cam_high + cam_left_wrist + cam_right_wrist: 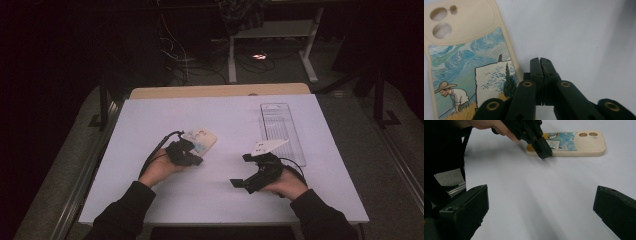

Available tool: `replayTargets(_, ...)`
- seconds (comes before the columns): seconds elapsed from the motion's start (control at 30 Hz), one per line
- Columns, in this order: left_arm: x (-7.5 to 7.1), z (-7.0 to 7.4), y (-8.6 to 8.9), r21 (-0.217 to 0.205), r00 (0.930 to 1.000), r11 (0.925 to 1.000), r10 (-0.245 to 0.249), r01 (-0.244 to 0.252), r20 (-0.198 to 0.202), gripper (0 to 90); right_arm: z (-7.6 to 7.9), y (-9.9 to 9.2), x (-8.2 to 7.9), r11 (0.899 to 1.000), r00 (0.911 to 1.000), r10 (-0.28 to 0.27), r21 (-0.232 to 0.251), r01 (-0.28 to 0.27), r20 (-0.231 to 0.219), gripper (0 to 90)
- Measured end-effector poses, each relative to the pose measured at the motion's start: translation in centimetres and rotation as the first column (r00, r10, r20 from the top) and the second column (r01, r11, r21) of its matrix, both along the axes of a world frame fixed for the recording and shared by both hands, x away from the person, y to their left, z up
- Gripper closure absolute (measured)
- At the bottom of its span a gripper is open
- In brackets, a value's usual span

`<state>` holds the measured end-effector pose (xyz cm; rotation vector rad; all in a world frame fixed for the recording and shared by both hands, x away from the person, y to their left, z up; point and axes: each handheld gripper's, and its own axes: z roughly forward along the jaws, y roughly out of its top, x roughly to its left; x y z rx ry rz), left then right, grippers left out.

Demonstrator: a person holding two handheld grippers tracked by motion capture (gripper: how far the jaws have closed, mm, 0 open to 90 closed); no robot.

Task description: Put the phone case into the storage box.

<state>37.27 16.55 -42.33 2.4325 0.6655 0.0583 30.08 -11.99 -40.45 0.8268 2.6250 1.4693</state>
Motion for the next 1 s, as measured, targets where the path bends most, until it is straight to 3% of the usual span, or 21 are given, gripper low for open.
replayTargets(0.13,-0.8,1.1,1.0,-0.076,0.9997,0.9968,0.025,-0.024,0.005,78.6,0.1,-0.1,0.1,1.000,1.0000,0.002,-0.001,-0.002,-0.001,0.0)
replayTargets(0.17,-0.9,1.4,1.6,-0.075,0.9997,0.9971,0.016,-0.014,0.017,75.0,0.1,-0.1,0.1,1.000,1.0000,0.003,0.000,-0.003,0.000,0.0)
replayTargets(0.23,-1.6,1.8,2.3,-0.115,0.9988,0.9927,0.041,-0.037,0.028,67.1,0.2,-0.1,0.2,1.000,1.0000,0.001,-0.002,-0.001,-0.001,0.0)
replayTargets(0.53,-4.4,2.5,7.1,-0.173,0.9922,0.9805,0.106,-0.094,0.066,42.7,0.1,0.0,0.5,1.000,0.9999,0.010,-0.003,-0.010,-0.011,0.0)
replayTargets(0.6,-4.9,2.5,8.2,-0.179,0.9897,0.9796,0.110,-0.092,0.092,37.1,0.1,0.0,0.5,1.000,0.9999,0.010,-0.005,-0.010,-0.012,0.0)
replayTargets(0.67,-5.6,2.4,8.9,-0.199,0.9880,0.9741,0.127,-0.108,0.088,31.1,0.1,0.0,0.5,1.000,0.9999,0.011,-0.009,-0.011,-0.011,0.0)
replayTargets(0.83,-6.7,1.9,9.4,-0.216,0.9814,0.9683,0.153,-0.125,0.116,12.2,0.1,0.1,0.5,1.000,0.9999,0.016,-0.014,-0.016,-0.005,0.0)
replayTargets(0.9,-6.9,1.6,9.2,-0.218,0.9822,0.9673,0.155,-0.129,0.106,3.2,0.2,0.1,0.5,1.000,0.9999,0.015,-0.025,-0.015,-0.003,0.0)
replayTargets(1.0,-7.3,1.4,8.7,-0.215,0.9775,0.9679,0.162,-0.131,0.135,0.0,0.2,0.0,0.6,1.000,0.9999,0.013,-0.027,-0.013,0.000,0.0)
